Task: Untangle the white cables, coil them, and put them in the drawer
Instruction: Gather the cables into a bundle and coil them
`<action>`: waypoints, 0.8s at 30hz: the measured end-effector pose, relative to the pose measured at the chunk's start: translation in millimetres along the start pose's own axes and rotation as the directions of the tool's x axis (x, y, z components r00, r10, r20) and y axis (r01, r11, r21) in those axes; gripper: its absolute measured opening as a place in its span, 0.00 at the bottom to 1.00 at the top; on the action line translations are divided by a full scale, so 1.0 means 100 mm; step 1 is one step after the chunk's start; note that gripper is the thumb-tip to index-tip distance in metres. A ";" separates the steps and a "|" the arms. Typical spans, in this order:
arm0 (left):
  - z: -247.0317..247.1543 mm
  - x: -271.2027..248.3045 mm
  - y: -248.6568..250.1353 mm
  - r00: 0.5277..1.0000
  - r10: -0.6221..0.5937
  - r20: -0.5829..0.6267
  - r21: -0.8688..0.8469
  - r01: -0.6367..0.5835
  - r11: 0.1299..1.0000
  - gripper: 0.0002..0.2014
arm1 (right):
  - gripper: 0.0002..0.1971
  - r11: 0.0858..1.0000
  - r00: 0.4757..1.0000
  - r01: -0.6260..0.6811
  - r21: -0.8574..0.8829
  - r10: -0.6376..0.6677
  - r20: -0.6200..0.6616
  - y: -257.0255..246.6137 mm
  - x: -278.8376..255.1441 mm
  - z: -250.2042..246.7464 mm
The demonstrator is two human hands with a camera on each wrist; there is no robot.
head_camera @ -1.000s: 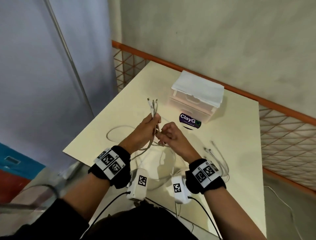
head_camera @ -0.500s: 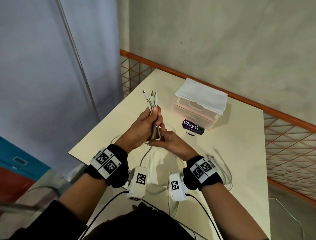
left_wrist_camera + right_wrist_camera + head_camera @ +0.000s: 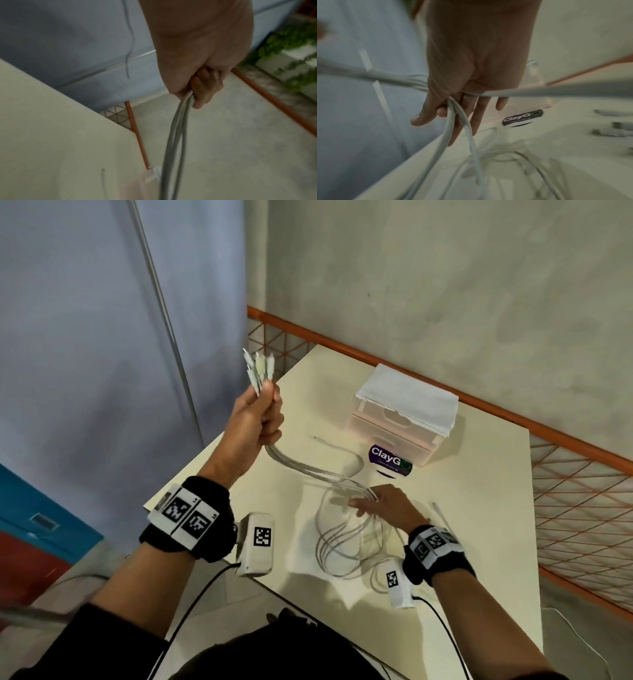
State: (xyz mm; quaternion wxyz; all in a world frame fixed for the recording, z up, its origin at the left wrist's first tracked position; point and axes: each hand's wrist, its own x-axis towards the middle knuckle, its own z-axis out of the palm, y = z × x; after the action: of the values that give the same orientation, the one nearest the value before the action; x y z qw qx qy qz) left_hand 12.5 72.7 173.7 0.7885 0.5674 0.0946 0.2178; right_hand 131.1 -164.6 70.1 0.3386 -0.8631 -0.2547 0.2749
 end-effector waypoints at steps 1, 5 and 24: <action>-0.01 -0.04 -0.07 1.000 -0.004 -0.016 0.100 0.006 0.995 0.15 | 0.14 0.997 0.999 0.021 0.076 -0.018 -0.041 -0.01 -0.02 -0.05; 0.05 -0.14 -0.35 0.981 -0.061 0.183 0.622 -0.067 0.780 0.14 | 0.13 0.976 0.991 0.121 0.183 -0.110 -0.070 -0.25 -0.03 -0.14; 0.01 0.18 -0.22 0.895 0.298 -0.333 0.377 -0.163 0.912 0.16 | 0.23 0.969 0.975 -0.222 -0.111 0.217 -0.053 0.52 -0.30 -0.27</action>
State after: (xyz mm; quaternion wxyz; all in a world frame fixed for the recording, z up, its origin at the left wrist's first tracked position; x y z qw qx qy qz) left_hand 33.7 74.0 155.2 0.6129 0.6481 0.2141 0.3980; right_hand 140.0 -228.9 58.3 0.2603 -0.9095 -0.1666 0.2781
